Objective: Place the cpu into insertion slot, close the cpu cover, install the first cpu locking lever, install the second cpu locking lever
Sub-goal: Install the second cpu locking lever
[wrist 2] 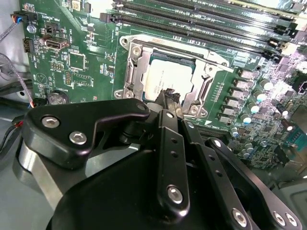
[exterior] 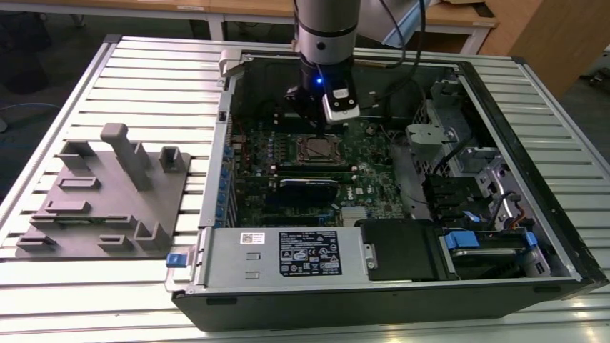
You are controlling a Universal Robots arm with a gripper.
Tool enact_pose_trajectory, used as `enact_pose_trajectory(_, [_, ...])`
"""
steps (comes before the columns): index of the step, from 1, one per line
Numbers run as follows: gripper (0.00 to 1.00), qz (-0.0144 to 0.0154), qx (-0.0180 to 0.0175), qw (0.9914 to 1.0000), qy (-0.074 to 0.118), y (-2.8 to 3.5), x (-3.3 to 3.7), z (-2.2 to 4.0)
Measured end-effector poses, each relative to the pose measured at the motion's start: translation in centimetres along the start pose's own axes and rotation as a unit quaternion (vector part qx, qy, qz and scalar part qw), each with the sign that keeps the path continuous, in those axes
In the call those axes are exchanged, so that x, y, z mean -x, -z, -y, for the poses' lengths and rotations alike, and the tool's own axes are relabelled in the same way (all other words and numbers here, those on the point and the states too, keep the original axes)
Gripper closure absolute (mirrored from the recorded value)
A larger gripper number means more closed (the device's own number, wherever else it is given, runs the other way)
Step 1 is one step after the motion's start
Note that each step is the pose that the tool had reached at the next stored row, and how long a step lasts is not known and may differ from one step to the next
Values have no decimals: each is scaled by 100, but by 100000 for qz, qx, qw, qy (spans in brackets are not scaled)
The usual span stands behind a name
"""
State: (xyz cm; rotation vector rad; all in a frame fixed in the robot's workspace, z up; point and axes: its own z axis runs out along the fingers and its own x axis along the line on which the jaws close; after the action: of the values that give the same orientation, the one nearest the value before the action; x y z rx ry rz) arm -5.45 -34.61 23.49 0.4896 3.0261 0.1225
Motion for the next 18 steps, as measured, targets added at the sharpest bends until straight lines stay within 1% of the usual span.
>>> enact_pose_trajectory(3, [90,-23,-3,100000,-2,41,3,-4])
enact_pose_trajectory(7, [90,-31,3,100000,-1,45,3,-5])
enact_pose_trajectory(8, [90,-118,-31,100000,-4,46,4,-5])
enact_pose_trajectory(9, [90,-535,-178,99998,-30,45,5,-5])
enact_pose_trajectory(10, [90,-1238,-418,99991,-82,43,6,-6])
enact_pose_trajectory(11, [90,-1640,-559,99985,-114,43,7,-6])
enact_pose_trajectory(15, [90,-1660,-546,99985,-91,41,12,-8])
enact_pose_trajectory(18, [90,-1766,-500,99976,1163,36,29,-13])
